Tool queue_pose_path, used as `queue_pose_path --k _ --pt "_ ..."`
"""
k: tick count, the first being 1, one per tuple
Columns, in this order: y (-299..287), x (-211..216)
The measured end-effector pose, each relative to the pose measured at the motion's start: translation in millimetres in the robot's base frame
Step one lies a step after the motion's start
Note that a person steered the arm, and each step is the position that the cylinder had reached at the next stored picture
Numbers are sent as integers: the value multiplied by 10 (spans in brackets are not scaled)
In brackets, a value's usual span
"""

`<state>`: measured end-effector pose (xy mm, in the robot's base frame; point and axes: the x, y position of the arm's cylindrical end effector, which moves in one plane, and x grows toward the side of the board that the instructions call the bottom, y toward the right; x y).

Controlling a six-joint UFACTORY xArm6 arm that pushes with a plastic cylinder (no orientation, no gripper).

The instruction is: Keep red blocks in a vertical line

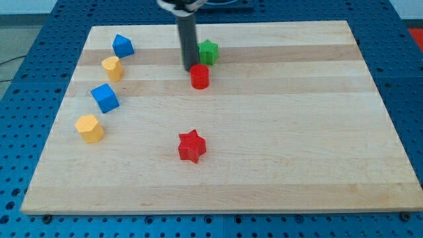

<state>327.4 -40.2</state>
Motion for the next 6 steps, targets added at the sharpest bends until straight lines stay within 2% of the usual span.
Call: queue_pose_path --k 1,2,3,4,5,6 --pt "16 -11" --pt "-520 313" --pt "-301 655" --pt "-245 216" --pt "14 177" --pt "408 386"
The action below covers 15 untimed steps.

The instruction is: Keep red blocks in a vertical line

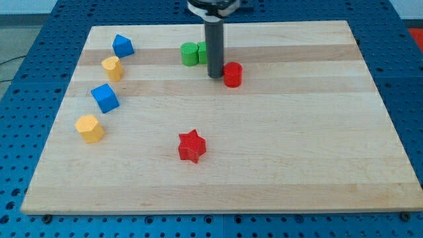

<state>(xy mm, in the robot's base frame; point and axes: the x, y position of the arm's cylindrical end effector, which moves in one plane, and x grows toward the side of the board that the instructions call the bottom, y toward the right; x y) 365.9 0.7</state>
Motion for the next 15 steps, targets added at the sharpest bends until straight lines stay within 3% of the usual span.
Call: queue_pose_path --k 1,2,3,4,5,6,8,9,10,11,12,14,15 --pt "635 223" --pt "866 716" --pt "647 1711" --pt "-82 1921" --pt "-1243 2036" --pt "-1200 1831" --pt "-167 1115" --pt "-68 1321" --pt "-244 1362" --pt "-402 821" --pt "-434 596" --pt "-671 904" --pt "-958 527"
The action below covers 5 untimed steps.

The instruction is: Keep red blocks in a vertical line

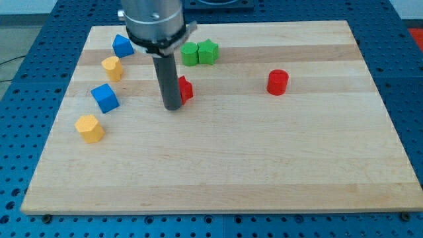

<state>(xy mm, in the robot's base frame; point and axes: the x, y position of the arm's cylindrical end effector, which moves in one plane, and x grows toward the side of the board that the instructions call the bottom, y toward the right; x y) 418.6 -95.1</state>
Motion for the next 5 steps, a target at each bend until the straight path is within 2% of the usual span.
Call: queue_pose_path --k 2,3,4,5 --pt "419 -413" --pt "-150 -671" --pt "51 -808" --pt "494 -809"
